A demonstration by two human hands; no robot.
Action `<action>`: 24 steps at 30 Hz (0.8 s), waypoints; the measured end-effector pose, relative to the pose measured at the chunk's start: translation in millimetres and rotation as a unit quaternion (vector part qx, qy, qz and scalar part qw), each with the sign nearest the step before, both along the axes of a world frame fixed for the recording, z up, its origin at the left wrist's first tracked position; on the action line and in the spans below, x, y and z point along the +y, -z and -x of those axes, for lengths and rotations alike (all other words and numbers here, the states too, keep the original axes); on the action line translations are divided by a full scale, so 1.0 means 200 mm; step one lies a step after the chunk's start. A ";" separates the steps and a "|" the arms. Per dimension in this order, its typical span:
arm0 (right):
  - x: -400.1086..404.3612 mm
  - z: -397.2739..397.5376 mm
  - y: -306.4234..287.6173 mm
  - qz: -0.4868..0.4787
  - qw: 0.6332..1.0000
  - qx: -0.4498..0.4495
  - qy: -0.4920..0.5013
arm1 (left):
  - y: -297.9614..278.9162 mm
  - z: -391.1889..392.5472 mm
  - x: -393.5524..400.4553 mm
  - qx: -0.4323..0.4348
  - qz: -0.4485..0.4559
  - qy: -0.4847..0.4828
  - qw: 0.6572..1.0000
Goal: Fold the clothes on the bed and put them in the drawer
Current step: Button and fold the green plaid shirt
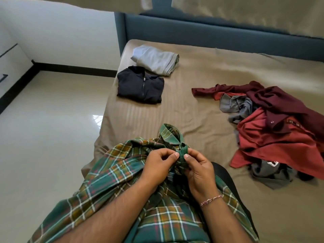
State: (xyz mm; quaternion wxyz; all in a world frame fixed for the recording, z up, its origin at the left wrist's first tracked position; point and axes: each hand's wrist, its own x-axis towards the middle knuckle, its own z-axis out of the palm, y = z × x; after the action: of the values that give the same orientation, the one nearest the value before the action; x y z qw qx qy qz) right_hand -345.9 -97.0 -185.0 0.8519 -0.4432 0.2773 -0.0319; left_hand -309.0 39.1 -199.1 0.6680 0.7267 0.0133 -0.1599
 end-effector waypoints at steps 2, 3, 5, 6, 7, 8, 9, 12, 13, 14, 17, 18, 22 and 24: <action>0.01 0.01 0.02 -0.003 1.000 0.000 -0.008 | 0.01 0.00 -0.01 0.019 0.028 -0.016 0.999; 0.01 0.01 0.02 -0.007 1.000 -0.004 -0.011 | 0.01 0.00 -0.01 0.027 0.048 -0.022 0.998; 0.00 0.01 0.01 -0.015 1.000 -0.017 -0.014 | 0.01 0.00 -0.01 0.049 0.091 -0.014 0.995; -0.01 0.01 0.01 -0.022 0.999 -0.023 -0.014 | 0.00 0.00 -0.01 0.061 0.108 0.000 0.992; -0.02 0.01 0.00 -0.029 0.999 -0.028 -0.014 | -0.01 0.00 0.00 0.065 0.115 0.018 0.991; -0.03 0.01 0.00 -0.037 0.999 -0.032 -0.015 | 0.00 0.00 -0.01 0.060 0.108 0.035 0.992; -0.03 0.01 -0.01 -0.044 0.998 -0.035 -0.017 | 0.00 0.00 -0.01 0.047 0.093 0.046 0.993; -0.03 0.01 0.00 -0.047 0.997 -0.045 -0.030 | 0.03 -0.02 -0.01 -0.017 0.037 0.059 0.997; -0.04 0.01 0.01 -0.043 0.997 -0.051 -0.034 | 0.03 -0.02 -0.01 -0.036 0.025 0.068 0.997; -0.04 0.01 0.02 -0.038 0.997 -0.057 -0.036 | 0.04 -0.02 -0.01 -0.055 0.015 0.079 0.995; -0.05 0.01 0.04 -0.027 0.995 -0.078 -0.051 | 0.04 -0.02 -0.01 -0.094 -0.006 0.082 0.992; -0.05 0.01 0.04 -0.029 0.994 -0.085 -0.058 | 0.05 -0.02 -0.02 -0.087 0.005 0.063 0.994; -0.04 0.01 0.10 0.061 0.992 -0.089 -0.064 | 0.03 -0.02 -0.02 -0.001 0.107 -0.055 0.993; -0.03 0.01 0.11 0.164 0.982 -0.080 -0.052 | 0.02 -0.03 -0.02 0.001 0.109 -0.077 0.991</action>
State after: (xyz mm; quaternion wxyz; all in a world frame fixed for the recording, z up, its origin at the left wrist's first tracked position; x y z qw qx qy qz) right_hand -347.2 -104.0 -208.0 0.7875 -0.5866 0.1761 -0.0682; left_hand -303.1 34.7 -203.8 0.7535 0.6462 0.0521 -0.1093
